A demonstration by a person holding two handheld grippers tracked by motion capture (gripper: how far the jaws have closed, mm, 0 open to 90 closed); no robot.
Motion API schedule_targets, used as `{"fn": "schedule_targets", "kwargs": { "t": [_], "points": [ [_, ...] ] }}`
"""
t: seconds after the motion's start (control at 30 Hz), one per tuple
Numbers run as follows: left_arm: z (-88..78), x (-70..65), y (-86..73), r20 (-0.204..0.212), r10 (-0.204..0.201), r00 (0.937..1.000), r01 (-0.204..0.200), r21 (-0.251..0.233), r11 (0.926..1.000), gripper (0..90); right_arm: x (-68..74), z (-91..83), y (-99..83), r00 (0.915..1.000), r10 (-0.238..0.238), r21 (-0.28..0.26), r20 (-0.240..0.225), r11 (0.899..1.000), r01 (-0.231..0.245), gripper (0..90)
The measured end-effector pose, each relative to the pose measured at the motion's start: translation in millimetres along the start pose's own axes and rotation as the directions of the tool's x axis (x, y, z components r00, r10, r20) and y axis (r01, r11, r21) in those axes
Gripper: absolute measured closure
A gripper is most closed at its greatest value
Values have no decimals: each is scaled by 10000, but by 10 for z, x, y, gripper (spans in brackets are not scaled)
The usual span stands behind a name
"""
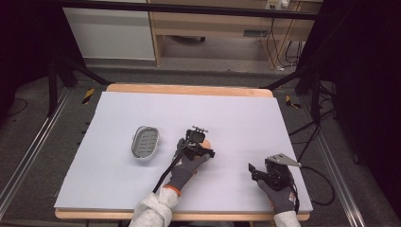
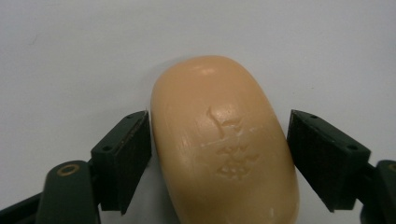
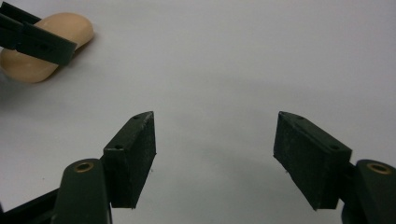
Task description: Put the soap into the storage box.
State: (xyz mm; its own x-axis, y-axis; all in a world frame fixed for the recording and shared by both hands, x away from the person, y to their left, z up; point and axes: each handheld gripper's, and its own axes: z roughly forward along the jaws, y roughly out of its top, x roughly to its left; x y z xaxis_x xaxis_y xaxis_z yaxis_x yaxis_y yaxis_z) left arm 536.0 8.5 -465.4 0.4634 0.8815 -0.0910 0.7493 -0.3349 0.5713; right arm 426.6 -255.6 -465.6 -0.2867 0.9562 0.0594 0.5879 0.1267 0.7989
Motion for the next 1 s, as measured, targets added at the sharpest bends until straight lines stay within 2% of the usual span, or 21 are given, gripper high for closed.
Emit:
{"fn": "schedule_targets", "kwargs": {
  "t": [0.33, 0.43, 0.73, 0.9, 1.0],
  "points": [
    [22, -73, 27, -687, -46, 9976, 60, 199, 9998, 262, -5, -9, 4, 10000, 60, -22, -46, 10000, -60, 297],
    [19, -78, 34, -753, -58, 9971, 79, 276, 9996, 266, -7, -8, 4, 10000, 71, -17, -56, 10000, -71, 297],
    [1, -30, 38, -491, -233, 9985, 244, 221, 9995, 292, -12, -8, 5, 9999, 124, -3, -90, 9999, -124, 296],
    [-31, 34, 13, -41, -409, 9992, 409, -15, 9992, 300, -19, -6, 4, 9999, 112, -16, -104, 9999, -112, 296],
    [-53, 40, 9, -4, -362, 9993, 362, -82, 9993, 303, -18, -6, 4, 9999, 113, -13, -101, 9999, -113, 296]
  ]
}}
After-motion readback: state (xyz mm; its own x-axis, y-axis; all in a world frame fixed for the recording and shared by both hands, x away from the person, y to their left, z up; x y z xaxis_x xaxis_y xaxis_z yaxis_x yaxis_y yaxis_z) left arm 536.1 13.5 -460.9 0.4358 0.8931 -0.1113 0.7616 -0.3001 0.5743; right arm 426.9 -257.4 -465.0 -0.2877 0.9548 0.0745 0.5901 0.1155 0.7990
